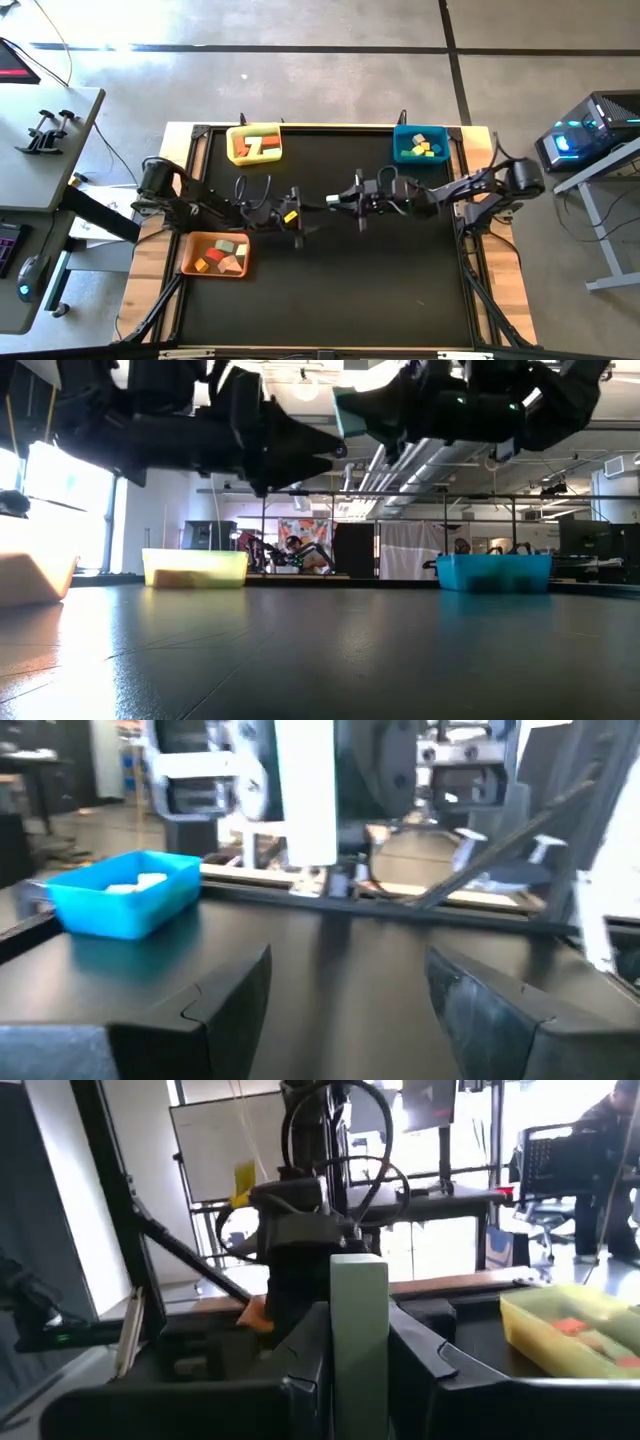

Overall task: Sort blocks by size
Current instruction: Put the light green wooden block into the yellow bin

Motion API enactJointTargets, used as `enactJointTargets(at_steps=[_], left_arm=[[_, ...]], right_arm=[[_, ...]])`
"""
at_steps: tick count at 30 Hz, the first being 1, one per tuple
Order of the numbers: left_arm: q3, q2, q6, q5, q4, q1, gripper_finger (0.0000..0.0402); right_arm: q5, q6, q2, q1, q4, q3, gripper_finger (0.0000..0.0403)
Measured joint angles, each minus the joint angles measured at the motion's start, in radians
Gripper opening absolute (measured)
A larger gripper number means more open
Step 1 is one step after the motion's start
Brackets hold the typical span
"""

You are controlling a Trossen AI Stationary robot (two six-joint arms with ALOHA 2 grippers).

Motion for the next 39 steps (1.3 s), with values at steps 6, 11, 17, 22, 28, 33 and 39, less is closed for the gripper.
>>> enactJointTargets(at_steps=[6, 11, 17, 22, 28, 33, 39], left_arm=[[0.031, -0.009, 0.0, 0.031, -0.013, -0.006, 0.0263], [0.047, -0.024, 0.0, -0.021, -0.013, -0.006, 0.025], [0.045, -0.024, 0.001, -0.035, -0.023, -0.007, 0.021], [0.045, -0.023, 0.001, -0.037, -0.03, -0.012, 0.0149], [0.045, -0.028, -0.017, -0.038, -0.053, -0.017, 0.0044], [0.046, -0.066, -0.097, -0.056, -0.161, -0.011, 0.0026], [0.014, -0.21, -0.217, -0.203, -0.624, 0.094, 0.0026]], right_arm=[[0.011, -0.008, 0.083, 0.031, 0.001, 0.085, 0.0055], [0.008, -0.005, 0.141, 0.049, -0.006, 0.124, 0.006], [0.008, -0.005, 0.182, 0.06, -0.019, 0.165, 0.006], [0.008, 0.004, 0.182, 0.06, -0.028, 0.163, 0.0067], [0.008, 0.033, 0.181, 0.06, -0.075, 0.163, 0.0093], [-0.013, 0.04, 0.139, 0.053, -0.117, 0.159, 0.0126], [0.045, -0.007, -0.047, 0.057, -0.31, 0.161, 0.0139]])
